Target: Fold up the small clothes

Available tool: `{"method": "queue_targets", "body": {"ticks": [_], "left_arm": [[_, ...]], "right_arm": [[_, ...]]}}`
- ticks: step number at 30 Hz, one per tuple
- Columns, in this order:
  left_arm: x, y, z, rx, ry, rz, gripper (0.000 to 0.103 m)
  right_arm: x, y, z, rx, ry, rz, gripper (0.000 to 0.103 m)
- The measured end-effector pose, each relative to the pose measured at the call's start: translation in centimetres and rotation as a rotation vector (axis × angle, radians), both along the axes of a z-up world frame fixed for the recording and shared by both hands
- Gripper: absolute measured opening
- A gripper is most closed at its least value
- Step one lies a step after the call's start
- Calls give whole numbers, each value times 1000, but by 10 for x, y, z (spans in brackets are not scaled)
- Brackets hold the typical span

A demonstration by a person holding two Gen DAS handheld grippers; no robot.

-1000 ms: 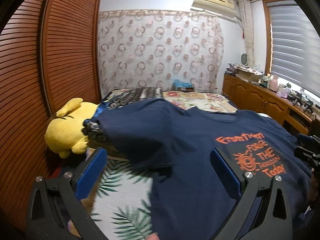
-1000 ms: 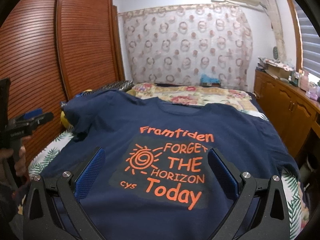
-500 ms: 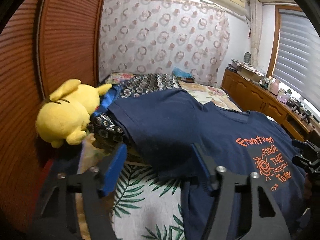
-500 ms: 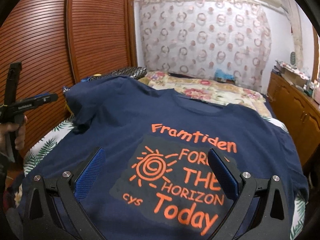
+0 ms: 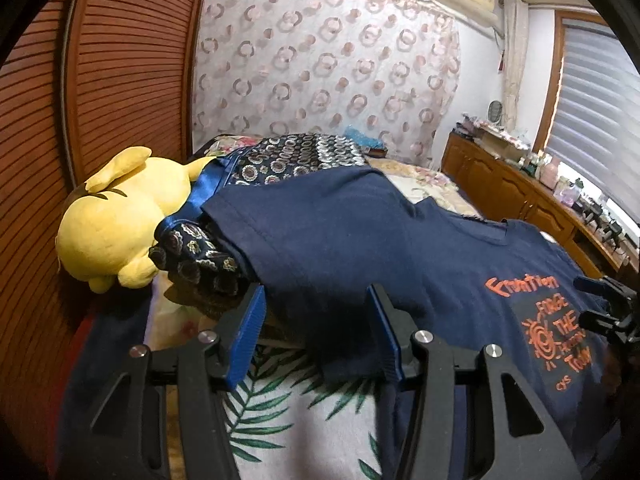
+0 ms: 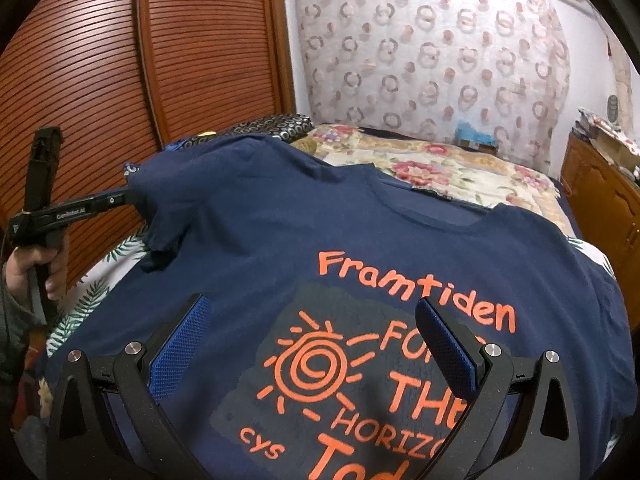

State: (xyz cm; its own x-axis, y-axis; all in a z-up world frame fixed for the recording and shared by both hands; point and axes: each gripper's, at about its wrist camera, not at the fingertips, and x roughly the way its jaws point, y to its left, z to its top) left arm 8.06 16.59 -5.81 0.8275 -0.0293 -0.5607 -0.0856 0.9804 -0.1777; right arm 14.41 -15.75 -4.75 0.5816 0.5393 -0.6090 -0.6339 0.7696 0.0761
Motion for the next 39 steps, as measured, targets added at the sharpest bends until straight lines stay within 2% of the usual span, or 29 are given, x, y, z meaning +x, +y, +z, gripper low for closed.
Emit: {"method": "queue_targets", "body": {"ticks": [7,9,11,14,20,25,31,35,39], "left_arm": [[6,9,-6,-25,20,-3,49],[2,7,-3,-32,0,-13,24],[1,8,0,-41,-6,-24,9],[-5,1,12,-28,-28,-46,4],[-7,-25,46,15,-79,-99,4],[23,-52,75,62,-101,-174,4],[61,-92,86,85,-63,-272,4],[73,-120,78,98,-10,-346,10],[72,-137,73,116,16,-398,29]], "right_arm": [[7,-2,-4,14,18,2,103],[9,-3,-5,16,22,2,103],[10,-4,-6,16,25,-1,103],[13,-7,-6,21,29,-6,103],[15,-13,-4,25,19,-22,103],[18,-21,1,31,7,-43,103],[23,-35,5,37,-4,-79,103],[27,-43,6,33,4,-100,103],[30,-49,6,22,6,-114,103]]}}
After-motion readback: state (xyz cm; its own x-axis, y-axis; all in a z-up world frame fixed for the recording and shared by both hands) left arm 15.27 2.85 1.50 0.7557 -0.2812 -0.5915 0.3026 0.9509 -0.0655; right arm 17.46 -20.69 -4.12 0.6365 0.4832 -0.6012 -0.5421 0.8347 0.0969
